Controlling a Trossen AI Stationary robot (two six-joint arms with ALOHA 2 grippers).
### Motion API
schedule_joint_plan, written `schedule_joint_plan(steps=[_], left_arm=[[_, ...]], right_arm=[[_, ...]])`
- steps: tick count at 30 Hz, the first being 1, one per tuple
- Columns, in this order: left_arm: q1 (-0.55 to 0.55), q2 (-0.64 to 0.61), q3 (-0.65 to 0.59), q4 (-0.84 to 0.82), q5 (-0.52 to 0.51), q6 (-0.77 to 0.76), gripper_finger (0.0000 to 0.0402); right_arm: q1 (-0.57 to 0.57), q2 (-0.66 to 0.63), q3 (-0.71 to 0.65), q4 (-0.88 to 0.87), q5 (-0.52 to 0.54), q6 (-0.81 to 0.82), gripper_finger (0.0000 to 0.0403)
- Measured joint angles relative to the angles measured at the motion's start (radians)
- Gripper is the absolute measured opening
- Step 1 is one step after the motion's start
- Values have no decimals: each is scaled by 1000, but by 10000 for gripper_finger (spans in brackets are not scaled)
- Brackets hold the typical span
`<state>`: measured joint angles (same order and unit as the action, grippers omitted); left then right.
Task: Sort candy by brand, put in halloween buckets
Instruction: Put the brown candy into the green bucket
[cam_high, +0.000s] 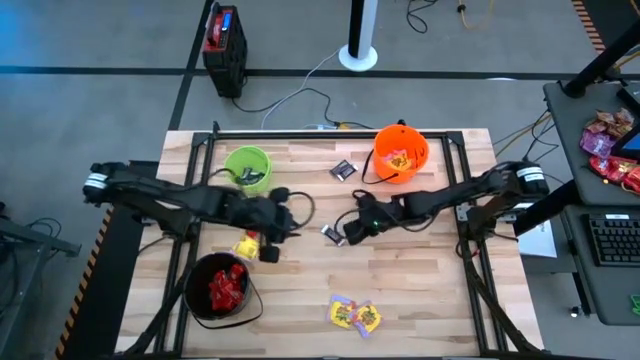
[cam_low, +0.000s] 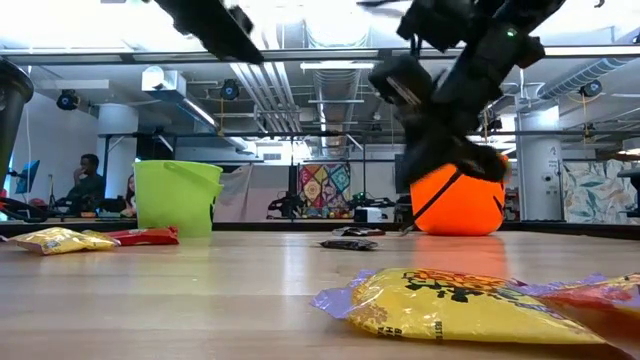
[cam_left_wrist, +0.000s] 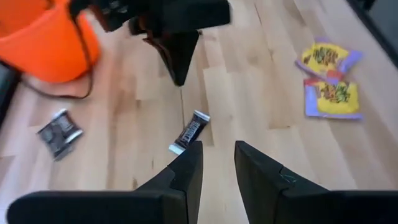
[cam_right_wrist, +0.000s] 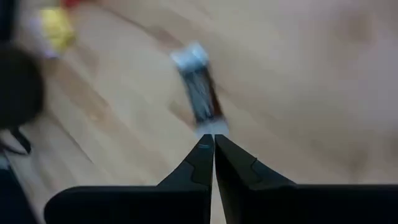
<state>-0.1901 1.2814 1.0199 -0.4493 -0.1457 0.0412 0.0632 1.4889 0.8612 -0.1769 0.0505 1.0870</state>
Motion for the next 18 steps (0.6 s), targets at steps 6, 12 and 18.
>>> schedule_joint_plan(steps=[6,12,18], left_arm=[[103,178,-6,158,209,150,35],[182,342,-12,230,242,233,5],[244,460,-18,368,307,265,1]], right_arm=[[64,2,-18,-39,-28,401,9],[108,3,-19,-42,135,596,20],[106,3,-19,-43,181,626,73]])
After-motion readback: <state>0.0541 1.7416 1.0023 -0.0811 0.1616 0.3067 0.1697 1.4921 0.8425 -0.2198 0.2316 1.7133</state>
